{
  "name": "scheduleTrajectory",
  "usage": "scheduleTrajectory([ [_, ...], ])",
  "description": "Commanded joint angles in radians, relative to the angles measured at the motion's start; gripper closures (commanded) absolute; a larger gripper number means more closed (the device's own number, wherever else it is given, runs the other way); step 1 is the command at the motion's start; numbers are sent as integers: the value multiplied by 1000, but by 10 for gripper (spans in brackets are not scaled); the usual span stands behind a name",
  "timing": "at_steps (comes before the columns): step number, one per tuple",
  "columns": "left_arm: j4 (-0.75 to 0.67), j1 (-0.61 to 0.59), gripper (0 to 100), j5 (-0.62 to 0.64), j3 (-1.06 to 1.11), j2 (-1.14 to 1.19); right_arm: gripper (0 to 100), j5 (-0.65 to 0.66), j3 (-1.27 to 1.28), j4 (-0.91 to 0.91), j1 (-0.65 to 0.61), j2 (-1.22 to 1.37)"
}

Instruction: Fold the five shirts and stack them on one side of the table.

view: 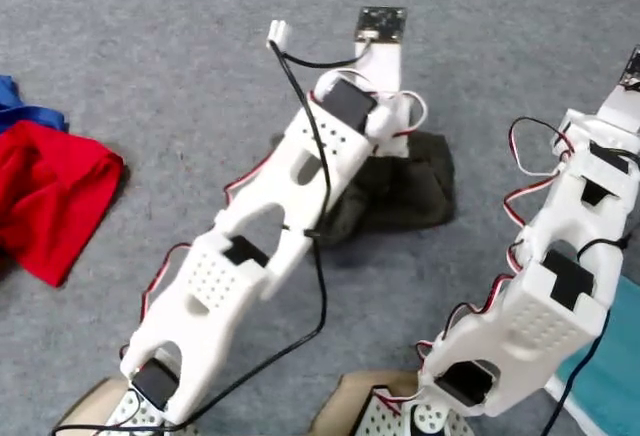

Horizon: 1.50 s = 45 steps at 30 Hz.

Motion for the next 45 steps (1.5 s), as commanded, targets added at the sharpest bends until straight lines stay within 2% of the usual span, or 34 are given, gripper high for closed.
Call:
scheduleTrajectory([
  [1, -37, 57, 980, 8, -163, 28, 993, -8, -61, 5, 28, -2],
  [8, -117, 98, 980, 8, -230, 137, 993, -8, -62, 0, 42, -2],
  [21, -170, 126, 973, 38, -233, 153, 993, -8, -62, -2, 36, -1],
  [23, -169, 123, 935, 75, -233, 154, 993, -8, -62, -2, 36, -1],
  [28, -130, 115, 768, 181, -233, 148, 993, -8, -62, -2, 36, -1],
  [31, -87, 95, 743, 215, -245, 147, 993, -8, -61, -2, 35, -1],
  [35, 21, -25, 757, 189, -376, 148, 993, -8, -61, -2, 35, -1],
  [39, 176, -207, 884, 130, -473, 156, 993, -2, -61, 5, 15, -1],
  [42, 276, -319, 981, 92, -440, 157, 993, 2, -54, 18, -12, -7],
  [45, 275, -420, 983, 25, -285, 160, 993, 97, -102, 120, -68, -8],
])
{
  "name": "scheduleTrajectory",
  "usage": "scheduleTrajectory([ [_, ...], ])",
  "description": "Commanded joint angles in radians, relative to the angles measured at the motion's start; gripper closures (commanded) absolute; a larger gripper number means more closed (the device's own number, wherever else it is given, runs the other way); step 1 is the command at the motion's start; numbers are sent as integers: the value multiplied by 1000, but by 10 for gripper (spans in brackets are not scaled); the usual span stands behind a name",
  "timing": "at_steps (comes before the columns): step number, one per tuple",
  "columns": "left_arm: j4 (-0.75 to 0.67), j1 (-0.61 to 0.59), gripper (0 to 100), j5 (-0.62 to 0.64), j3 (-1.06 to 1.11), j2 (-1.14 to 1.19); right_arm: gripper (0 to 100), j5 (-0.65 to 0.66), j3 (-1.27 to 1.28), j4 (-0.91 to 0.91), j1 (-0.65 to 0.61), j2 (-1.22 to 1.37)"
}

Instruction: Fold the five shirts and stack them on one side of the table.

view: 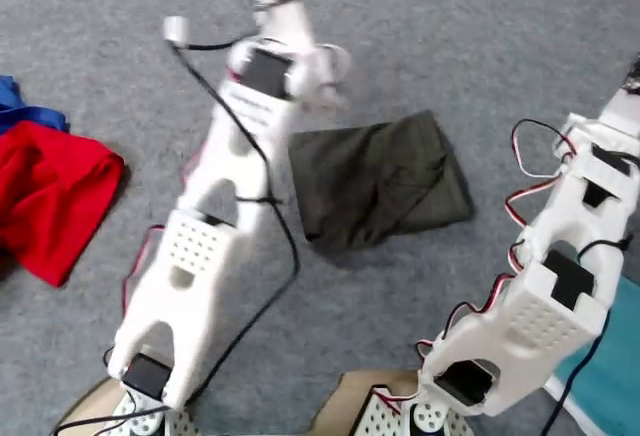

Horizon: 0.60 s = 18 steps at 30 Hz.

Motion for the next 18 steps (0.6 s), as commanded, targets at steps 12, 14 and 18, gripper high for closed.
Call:
scheduleTrajectory([
  [12, 23, -160, 981, -229, 454, -85, 993, 433, -837, 1128, -435, 140],
  [14, 21, -163, 981, -258, 496, -99, 993, 462, -934, 1235, -501, 206],
  [18, 18, -176, 981, -304, 568, -110, 993, 519, -1102, 1381, -616, 344],
])
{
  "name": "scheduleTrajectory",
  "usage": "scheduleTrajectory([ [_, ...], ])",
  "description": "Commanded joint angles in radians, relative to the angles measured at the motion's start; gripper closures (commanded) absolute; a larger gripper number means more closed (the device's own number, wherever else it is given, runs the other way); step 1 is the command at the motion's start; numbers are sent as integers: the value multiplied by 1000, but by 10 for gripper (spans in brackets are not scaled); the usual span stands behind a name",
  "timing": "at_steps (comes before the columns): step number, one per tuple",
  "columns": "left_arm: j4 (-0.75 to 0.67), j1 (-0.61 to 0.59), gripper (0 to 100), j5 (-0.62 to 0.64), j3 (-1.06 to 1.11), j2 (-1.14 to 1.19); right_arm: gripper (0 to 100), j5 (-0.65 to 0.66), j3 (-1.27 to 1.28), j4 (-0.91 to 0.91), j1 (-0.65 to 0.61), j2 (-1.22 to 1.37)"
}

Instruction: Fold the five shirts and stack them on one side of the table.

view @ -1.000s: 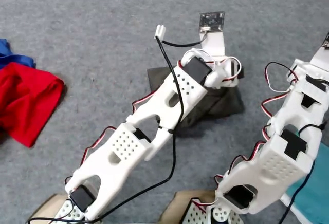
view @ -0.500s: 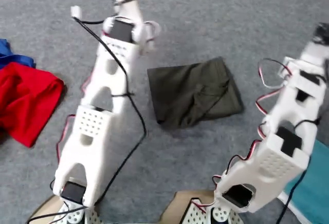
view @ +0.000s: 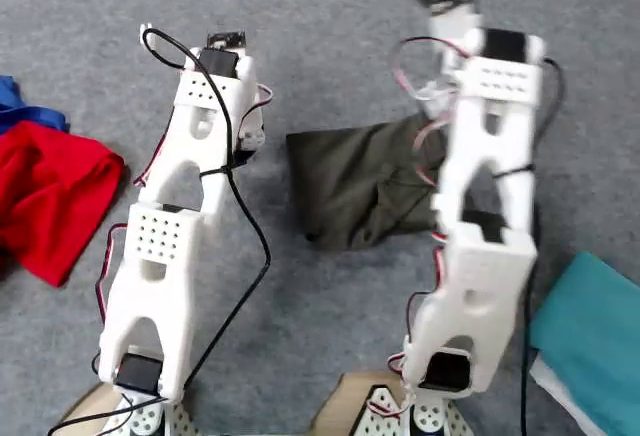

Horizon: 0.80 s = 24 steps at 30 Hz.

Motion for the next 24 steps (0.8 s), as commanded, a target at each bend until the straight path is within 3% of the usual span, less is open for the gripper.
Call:
scheduleTrajectory([
  [1, 9, -20, 981, -54, 21, -73, 993, 48, -174, 106, -101, 85],
  [8, 9, -32, 981, -94, 20, -76, 993, 94, -220, 107, -213, 165],
  [24, 9, -68, 981, -153, 109, -295, 993, 87, -153, 110, -174, 234],
])
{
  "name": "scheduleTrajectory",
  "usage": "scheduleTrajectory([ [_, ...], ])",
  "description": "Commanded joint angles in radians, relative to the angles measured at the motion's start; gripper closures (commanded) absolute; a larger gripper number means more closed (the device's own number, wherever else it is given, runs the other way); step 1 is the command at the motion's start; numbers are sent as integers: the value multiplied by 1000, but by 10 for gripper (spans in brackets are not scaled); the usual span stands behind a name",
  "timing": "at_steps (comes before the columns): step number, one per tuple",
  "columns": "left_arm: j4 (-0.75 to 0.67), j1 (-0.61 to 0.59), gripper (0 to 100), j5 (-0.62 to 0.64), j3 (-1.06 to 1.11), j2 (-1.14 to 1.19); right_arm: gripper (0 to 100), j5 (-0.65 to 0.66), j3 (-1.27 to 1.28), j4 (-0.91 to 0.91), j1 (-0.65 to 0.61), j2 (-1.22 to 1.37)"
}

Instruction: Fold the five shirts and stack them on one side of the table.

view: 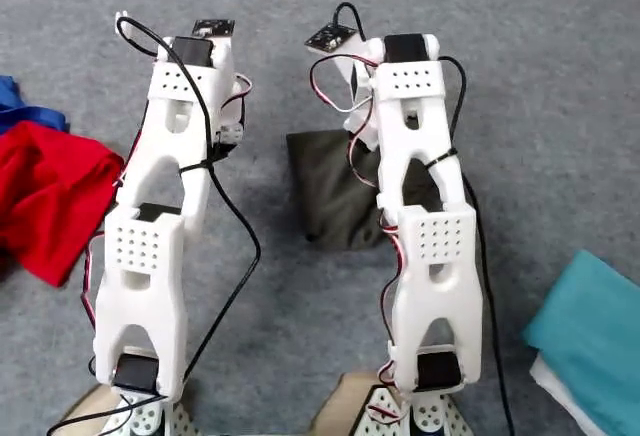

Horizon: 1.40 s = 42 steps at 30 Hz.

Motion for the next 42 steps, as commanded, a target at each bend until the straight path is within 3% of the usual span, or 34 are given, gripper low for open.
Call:
scheduleTrajectory([
  [1, 9, -15, 981, -15, 9, -107, 993, -2, 30, 21, 25, -7],
  [7, -3, 14, 981, -26, 97, -208, 994, 0, 77, 23, 105, -19],
  [17, -195, 86, 981, -26, 431, -387, 994, 109, 423, 21, 223, -271],
  [23, -373, 115, 981, -66, 706, -578, 994, 213, 641, 18, 374, -486],
  [30, -546, 143, 981, -71, 945, -762, 994, 269, 714, -20, 573, -535],
  [35, -632, 130, 981, -71, 1022, -788, 994, 180, 648, -9, 526, -587],
  [42, -786, 124, 981, -68, 1152, -774, 994, -21, 549, -9, 294, -608],
])
